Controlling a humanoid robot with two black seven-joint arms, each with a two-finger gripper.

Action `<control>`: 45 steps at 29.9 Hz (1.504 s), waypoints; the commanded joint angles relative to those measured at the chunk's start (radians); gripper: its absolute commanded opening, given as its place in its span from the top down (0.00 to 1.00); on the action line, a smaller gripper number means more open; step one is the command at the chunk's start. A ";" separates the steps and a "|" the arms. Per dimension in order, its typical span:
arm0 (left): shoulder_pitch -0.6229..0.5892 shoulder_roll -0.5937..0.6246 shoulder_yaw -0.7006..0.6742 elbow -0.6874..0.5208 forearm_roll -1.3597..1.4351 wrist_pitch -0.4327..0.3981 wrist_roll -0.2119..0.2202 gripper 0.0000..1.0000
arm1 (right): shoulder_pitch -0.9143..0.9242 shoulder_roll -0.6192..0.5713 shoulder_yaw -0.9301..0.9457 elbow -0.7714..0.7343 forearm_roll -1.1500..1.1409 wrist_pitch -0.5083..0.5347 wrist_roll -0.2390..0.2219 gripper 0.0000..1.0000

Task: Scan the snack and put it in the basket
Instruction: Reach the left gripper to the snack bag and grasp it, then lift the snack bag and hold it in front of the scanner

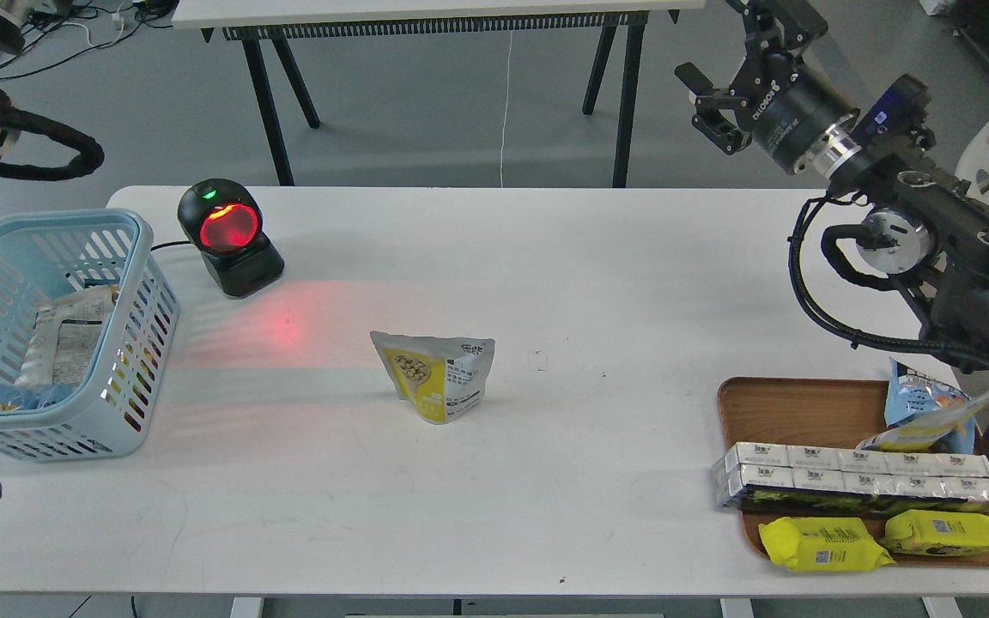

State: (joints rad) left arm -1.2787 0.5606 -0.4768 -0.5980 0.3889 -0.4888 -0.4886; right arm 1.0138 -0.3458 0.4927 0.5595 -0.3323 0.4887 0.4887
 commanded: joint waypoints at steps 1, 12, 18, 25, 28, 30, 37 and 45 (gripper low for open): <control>-0.218 0.005 0.286 -0.054 0.100 0.000 0.000 0.00 | -0.044 -0.024 0.038 0.003 0.030 0.000 0.000 0.03; -0.646 -0.039 0.893 -0.523 0.519 0.000 0.000 0.00 | -0.193 -0.076 0.066 0.063 0.214 0.000 0.000 0.03; -0.797 -0.188 1.220 -0.703 0.708 0.000 0.000 0.01 | -0.216 -0.093 0.067 0.083 0.216 0.000 0.000 0.03; -0.785 -0.384 1.349 -0.660 0.719 0.000 0.000 0.01 | -0.218 -0.101 0.069 0.095 0.216 0.000 0.000 0.03; -0.757 -0.433 1.396 -0.651 0.719 0.000 0.000 0.02 | -0.218 -0.117 0.070 0.099 0.216 0.000 0.000 0.03; -0.723 -0.449 1.412 -0.642 0.719 0.000 0.000 0.02 | -0.219 -0.128 0.072 0.099 0.216 0.000 0.000 0.03; -0.608 -0.465 1.435 -0.551 0.720 0.000 0.000 0.05 | -0.233 -0.137 0.078 0.099 0.216 0.000 0.000 0.03; -0.548 -0.470 1.509 -0.514 0.731 0.000 0.000 0.58 | -0.261 -0.137 0.086 0.129 0.216 0.000 0.000 0.03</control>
State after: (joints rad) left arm -1.8329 0.0898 1.0068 -1.1117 1.1111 -0.4885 -0.4885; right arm 0.7653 -0.4833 0.5744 0.6778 -0.1164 0.4887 0.4888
